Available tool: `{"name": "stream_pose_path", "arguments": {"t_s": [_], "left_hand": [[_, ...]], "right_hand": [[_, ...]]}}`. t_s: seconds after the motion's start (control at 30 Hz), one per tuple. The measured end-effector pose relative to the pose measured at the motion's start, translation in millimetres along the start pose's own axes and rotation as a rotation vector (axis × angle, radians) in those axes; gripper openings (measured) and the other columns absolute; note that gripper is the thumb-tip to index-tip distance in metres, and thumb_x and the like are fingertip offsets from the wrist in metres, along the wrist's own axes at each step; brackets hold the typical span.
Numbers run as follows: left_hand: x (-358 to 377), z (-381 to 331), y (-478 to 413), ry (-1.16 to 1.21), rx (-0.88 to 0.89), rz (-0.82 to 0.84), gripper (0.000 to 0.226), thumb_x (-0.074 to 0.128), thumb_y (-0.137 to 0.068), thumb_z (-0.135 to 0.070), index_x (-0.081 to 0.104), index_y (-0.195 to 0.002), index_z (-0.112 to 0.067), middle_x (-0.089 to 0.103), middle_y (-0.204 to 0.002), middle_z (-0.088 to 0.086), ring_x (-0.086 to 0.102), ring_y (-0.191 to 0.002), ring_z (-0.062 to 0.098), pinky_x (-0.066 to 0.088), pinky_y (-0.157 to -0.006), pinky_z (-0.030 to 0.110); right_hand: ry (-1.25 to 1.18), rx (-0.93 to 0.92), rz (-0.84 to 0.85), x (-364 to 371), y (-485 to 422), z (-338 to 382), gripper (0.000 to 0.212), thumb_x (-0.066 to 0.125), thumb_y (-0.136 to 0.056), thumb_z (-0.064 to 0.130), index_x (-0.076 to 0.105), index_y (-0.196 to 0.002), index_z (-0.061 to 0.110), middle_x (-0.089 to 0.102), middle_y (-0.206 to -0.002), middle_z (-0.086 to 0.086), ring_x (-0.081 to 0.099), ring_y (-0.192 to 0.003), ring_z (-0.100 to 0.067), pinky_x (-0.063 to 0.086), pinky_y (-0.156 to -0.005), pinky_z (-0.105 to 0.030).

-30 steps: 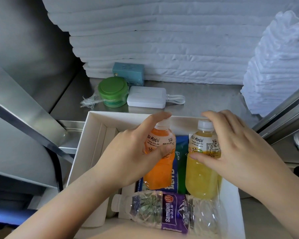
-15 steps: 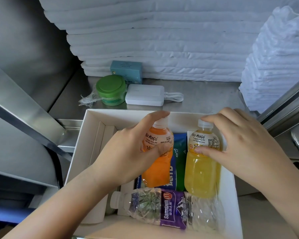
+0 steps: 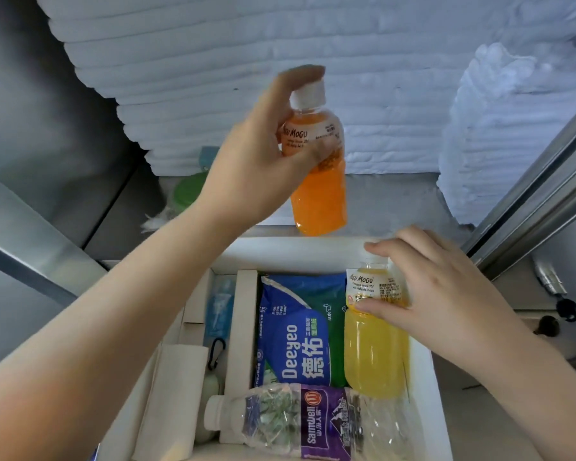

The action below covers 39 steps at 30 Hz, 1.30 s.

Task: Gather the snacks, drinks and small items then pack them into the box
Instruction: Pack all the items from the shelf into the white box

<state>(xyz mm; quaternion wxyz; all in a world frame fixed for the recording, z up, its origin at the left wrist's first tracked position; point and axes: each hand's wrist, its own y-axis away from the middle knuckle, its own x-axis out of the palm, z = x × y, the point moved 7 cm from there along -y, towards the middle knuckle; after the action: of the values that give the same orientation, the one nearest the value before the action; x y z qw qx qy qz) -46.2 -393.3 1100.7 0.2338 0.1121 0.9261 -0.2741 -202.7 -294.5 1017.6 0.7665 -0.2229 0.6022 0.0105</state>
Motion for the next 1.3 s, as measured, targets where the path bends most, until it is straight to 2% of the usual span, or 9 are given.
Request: {"name": "stream_pose_path", "arguments": {"t_s": [0.23,0.43,0.57,0.67,0.8,0.9,1.0,1.1,1.3], "left_hand": [[55.8,49.2,-12.1,-0.203,-0.079,0.187,0.051,0.066,-0.083,-0.031,0.037,-0.125,-0.035,0.067,-0.095,-0.004,0.064,-0.08,0.016,0.053,-0.073,0.039],[61.9,60.7,-12.9,-0.207,-0.096,0.178,0.049,0.07,-0.083,-0.025,0.035,-0.116,-0.02,0.063,-0.099,-0.001,0.064,-0.077,0.015,0.053,-0.069,0.033],[66.1,49.0,-2.2,-0.28,-0.058,0.227,0.054,0.067,-0.085,-0.021,0.035,-0.127,-0.013,0.052,-0.113,0.002,0.059,-0.084,0.013,0.042,-0.068,0.015],[58.6,18.4,20.7,-0.511,0.19,0.152,0.063,0.067,-0.084,-0.02,0.035,-0.137,-0.007,0.039,-0.138,0.012,0.047,-0.122,0.027,0.039,-0.098,0.027],[60.4,-15.1,83.1,-0.542,0.514,0.175,0.032,0.06,-0.088,-0.017,0.056,-0.117,-0.005,0.056,-0.115,0.012,0.055,-0.104,0.029,0.047,-0.085,0.039],[84.5,21.5,121.4,-0.475,0.069,0.501,0.05,0.047,-0.091,-0.049,0.03,-0.132,-0.025,0.046,-0.127,-0.008,0.047,-0.111,0.005,0.045,-0.09,0.02],[109.5,58.7,148.6,-0.093,-0.456,0.731,0.062,0.047,-0.082,-0.063,0.017,-0.133,-0.046,0.042,-0.123,-0.032,0.05,-0.101,-0.013,0.043,-0.081,0.007],[128.1,60.5,152.5,0.099,-0.521,0.728,0.063,0.056,-0.084,-0.055,0.015,-0.132,-0.049,0.055,-0.106,-0.026,0.059,-0.086,-0.011,0.05,-0.071,0.01],[135.5,57.0,151.4,-0.024,-0.48,0.67,0.06,0.052,-0.085,-0.058,0.017,-0.13,-0.037,0.048,-0.093,-0.016,0.052,-0.071,-0.003,0.038,-0.059,0.015]], "right_hand": [[-0.056,0.028,0.008,1.1,1.0,-2.9,0.061,0.061,-0.069,0.055,0.062,-0.114,0.013,0.055,-0.1,0.002,0.058,-0.092,-0.022,0.051,-0.077,-0.041],[-0.075,0.048,0.044,3.4,0.3,-4.3,0.062,0.059,-0.07,0.057,0.061,-0.117,0.016,0.054,-0.103,0.005,0.056,-0.095,-0.019,0.049,-0.08,-0.038],[-0.067,0.039,0.038,1.7,0.6,-3.1,0.062,0.061,-0.069,0.055,0.062,-0.115,0.013,0.056,-0.101,0.003,0.058,-0.093,-0.022,0.051,-0.079,-0.04],[-0.059,0.029,0.034,1.8,1.4,-2.5,0.062,0.062,-0.07,0.054,0.062,-0.115,0.011,0.056,-0.1,0.001,0.058,-0.092,-0.024,0.051,-0.079,-0.041],[-0.037,0.03,0.04,3.1,1.1,-2.9,0.063,0.063,-0.07,0.054,0.063,-0.115,0.01,0.057,-0.1,0.001,0.059,-0.093,-0.022,0.051,-0.08,-0.039],[-0.029,0.027,0.048,2.8,0.4,-2.5,0.064,0.062,-0.071,0.054,0.062,-0.117,0.01,0.055,-0.1,0.001,0.058,-0.092,-0.021,0.049,-0.079,-0.037],[-0.019,0.023,0.052,2.2,0.6,-1.9,0.064,0.06,-0.072,0.055,0.061,-0.117,0.01,0.055,-0.1,-0.001,0.058,-0.091,-0.022,0.048,-0.08,-0.038],[-0.022,0.035,0.064,3.5,0.0,-2.1,0.065,0.061,-0.071,0.055,0.061,-0.119,0.011,0.057,-0.102,-0.001,0.059,-0.094,-0.023,0.049,-0.083,-0.041],[0.057,0.002,0.087,6.1,1.7,-0.6,0.064,0.059,-0.075,0.052,0.06,-0.122,0.009,0.06,-0.106,-0.003,0.06,-0.098,-0.025,0.046,-0.086,-0.039]]}}
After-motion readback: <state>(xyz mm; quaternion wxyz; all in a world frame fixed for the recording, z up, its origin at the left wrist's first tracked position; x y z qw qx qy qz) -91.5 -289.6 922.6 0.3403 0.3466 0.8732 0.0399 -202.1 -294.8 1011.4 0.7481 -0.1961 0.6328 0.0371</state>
